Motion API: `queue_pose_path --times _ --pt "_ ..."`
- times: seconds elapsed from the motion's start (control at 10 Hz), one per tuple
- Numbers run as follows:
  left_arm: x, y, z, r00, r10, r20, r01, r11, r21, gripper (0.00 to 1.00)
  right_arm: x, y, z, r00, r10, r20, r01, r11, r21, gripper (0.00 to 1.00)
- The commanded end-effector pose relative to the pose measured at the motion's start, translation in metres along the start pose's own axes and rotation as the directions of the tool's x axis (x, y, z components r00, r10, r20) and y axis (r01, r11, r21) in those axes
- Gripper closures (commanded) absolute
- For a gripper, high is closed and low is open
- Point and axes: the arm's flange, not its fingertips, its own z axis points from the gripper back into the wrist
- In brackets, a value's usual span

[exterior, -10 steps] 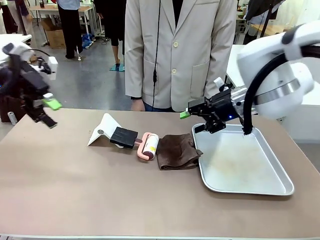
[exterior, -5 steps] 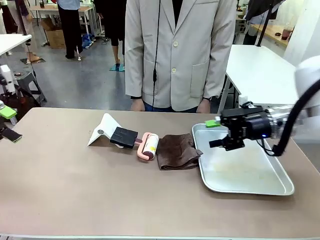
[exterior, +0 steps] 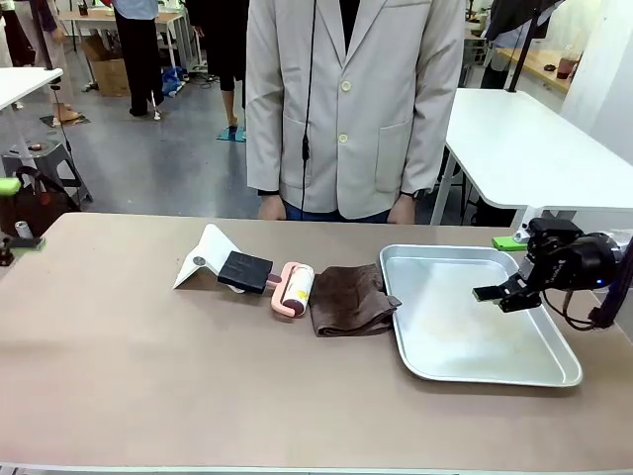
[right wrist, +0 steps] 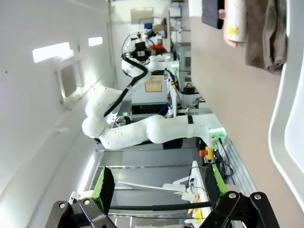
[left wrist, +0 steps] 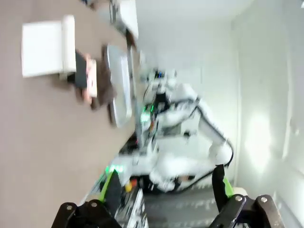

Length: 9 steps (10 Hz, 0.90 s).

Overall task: Clean the surface of the table.
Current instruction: Return the Lint Roller and towel to their original positions.

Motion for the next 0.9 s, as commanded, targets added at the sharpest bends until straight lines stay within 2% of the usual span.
queue_pose_path --times 0.0,0.8 --pt "-0.0084 -0.0036 -0.0092 0.990 -0.019 -0.138 0.025 0.999 0.036 0.00 -0.0059 0.0052 -0.0047 1.000 0.011 -0.012 -0.011 1.000 0.005 0.00" --pt "-0.0084 -0.0036 -0.0092 0.990 -0.019 -0.138 0.025 0.999 0.036 0.00 -0.0059 0.0052 -0.0047 1.000 0.011 -0.012 -0.011 1.000 0.005 0.00"
